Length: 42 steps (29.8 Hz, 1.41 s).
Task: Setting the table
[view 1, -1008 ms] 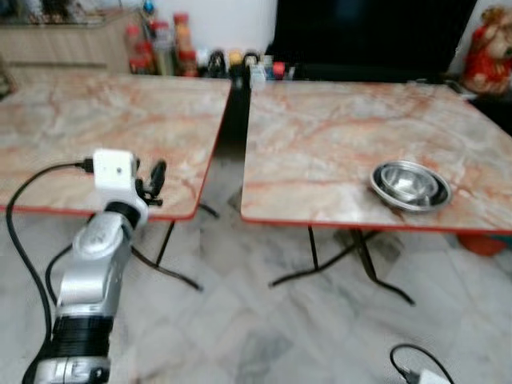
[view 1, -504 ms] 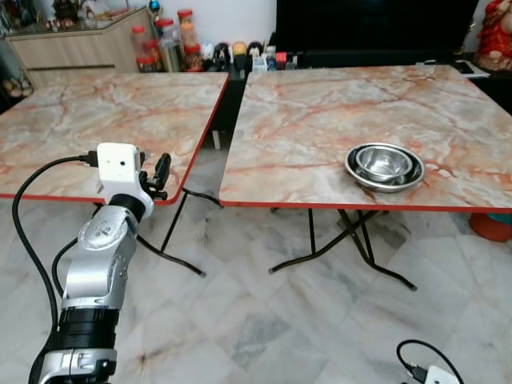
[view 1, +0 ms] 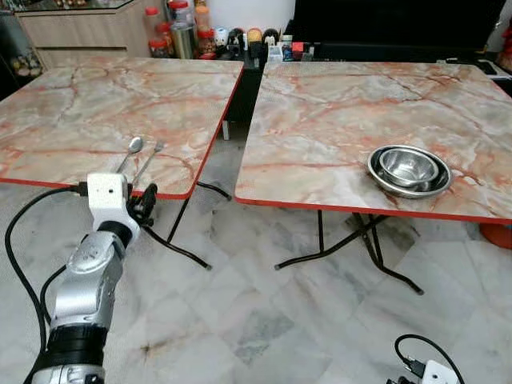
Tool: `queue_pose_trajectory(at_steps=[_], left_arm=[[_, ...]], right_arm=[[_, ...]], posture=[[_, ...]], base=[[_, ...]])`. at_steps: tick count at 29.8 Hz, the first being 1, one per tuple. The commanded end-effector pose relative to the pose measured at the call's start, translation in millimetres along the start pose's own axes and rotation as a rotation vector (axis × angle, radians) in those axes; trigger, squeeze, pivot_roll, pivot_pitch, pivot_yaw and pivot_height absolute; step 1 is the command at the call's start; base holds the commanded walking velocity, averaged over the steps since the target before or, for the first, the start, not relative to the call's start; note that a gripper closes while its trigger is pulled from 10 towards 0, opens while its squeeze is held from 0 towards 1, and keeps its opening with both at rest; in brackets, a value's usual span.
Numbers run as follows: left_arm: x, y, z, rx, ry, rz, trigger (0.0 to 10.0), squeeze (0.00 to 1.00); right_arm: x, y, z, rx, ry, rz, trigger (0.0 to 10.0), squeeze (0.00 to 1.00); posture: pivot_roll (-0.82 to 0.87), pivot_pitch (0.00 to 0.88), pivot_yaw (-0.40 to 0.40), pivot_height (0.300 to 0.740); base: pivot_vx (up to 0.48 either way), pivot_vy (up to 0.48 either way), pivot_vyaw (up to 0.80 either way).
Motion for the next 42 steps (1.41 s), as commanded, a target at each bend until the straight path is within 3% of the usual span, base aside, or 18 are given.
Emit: queue_pose_trajectory(at_steps=[1, 7, 9, 11, 14, 17, 18, 22, 23, 25, 26, 28, 36, 42], left_arm=[[-5.2, -1.7, -15, -0.005, 0.054, -0.038, 10.0, 0.0], [-9.7, -2.6, -21, -0.007, 0.066, -0.059, 10.0, 0.0], [-26.5, 15.0, -35, 0.017, 0.111, -0.002, 10.0, 0.0], [-32.6, 20.3, -41, 0.024, 0.132, 0.014, 10.0, 0.0], [-46.3, 36.2, -64, 0.023, 0.208, 0.085, 10.0, 0.0], [-55.9, 42.0, -92, 0.013, 0.296, 0.117, 10.0, 0.0], [-63.4, 43.9, -115, 0.015, 0.368, 0.145, 10.0, 0.0], [-75.9, 42.4, -154, -0.018, 0.501, 0.186, 10.0, 0.0], [-75.9, 42.4, -154, -0.018, 0.501, 0.186, 10.0, 0.0], [-87.2, 35.2, -183, -0.05, 0.595, 0.193, 10.0, 0.0], [-87.2, 35.2, -183, -0.05, 0.595, 0.193, 10.0, 0.0], [-104.6, 25.8, -212, -0.064, 0.709, 0.203, 10.0, 0.0], [-135.1, 6.6, -248, -0.07, 0.87, 0.191, 10.0, 0.0], [-152.2, 7.3, -259, -0.077, 0.916, 0.21, 10.0, 0.0]], right_arm=[[0.1, -1.9, 0, -0.011, 0.005, 0.0, 10.0, 0.0], [0.1, -3.0, 1, -0.012, 0.004, 0.0, 10.0, 0.0], [-0.2, -3.7, 1, -0.014, 0.004, -0.002, 10.0, 0.0], [-0.2, -3.8, 0, -0.015, 0.004, -0.003, 10.0, 0.0], [-0.3, -3.7, 0, -0.016, 0.008, -0.003, 10.0, 0.0], [-0.3, -3.0, -1, -0.017, 0.011, -0.002, 10.0, 0.0], [-0.3, -2.2, -2, -0.018, 0.013, 0.0, 10.0, 0.0], [-0.2, -1.7, -1, -0.018, 0.013, 0.002, 10.0, 0.0], [-0.2, -1.7, -1, -0.018, 0.013, 0.002, 10.0, 0.0], [-0.1, -1.5, -2, -0.019, 0.014, 0.003, 10.0, 0.0], [-0.1, -1.5, -2, -0.019, 0.014, 0.003, 10.0, 0.0], [-0.4, -1.7, -2, -0.021, 0.017, 0.004, 10.0, 0.0], [-1.4, -4.1, -6, -0.042, 0.035, 0.004, 10.0, 0.0], [-2.1, -5.9, -9, -0.033, 0.044, -0.002, 10.0, 0.0]], posture=[[0.08, 0.0, -0.035, 0.74], [0.08, 0.0, -0.037, 0.74], [0.08, 0.0, -0.034, 0.74], [0.08, 0.0, -0.034, 0.74], [0.09, 0.0, -0.031, 0.74], [0.09, 0.0, -0.03, 0.74], [0.08, 0.0, -0.028, 0.74], [0.08, 0.0, -0.026, 0.74], [0.08, 0.0, -0.026, 0.74], [0.08, 0.0, -0.026, 0.74], [0.08, 0.0, -0.026, 0.74], [0.07, 0.0, -0.024, 0.74], [0.06, 0.0, -0.021, 0.74], [0.06, 0.0, -0.022, 0.74]], base=[[0.0, 0.0, 0.0], [0.0, 0.0, 0.0], [0.0, 0.0, 0.0], [0.0, 0.0, 0.0], [0.0, 0.0, 0.0], [0.0, 0.0, 0.0], [0.0, 0.0, 0.0], [0.0, 0.0, 0.0], [0.0, 0.0, 0.0], [0.0, 0.0, 0.0], [0.0, 0.0, 0.0], [0.12, 0.0, 0.0], [0.258, 0.0, 0.0], [0.271, 0.0, 0.0]])
Point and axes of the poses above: a point about 5 cm out from each wrist's last joint towards the gripper, its own x axis pointing out of the wrist towards the gripper, its own z axis along the axis of the wrist's last joint, y = z × x, the point moved 6 cm from there along x, pointing out of the wrist towards the gripper, and after that the axes turned 2 degrees about x, right-handed, at the moved point
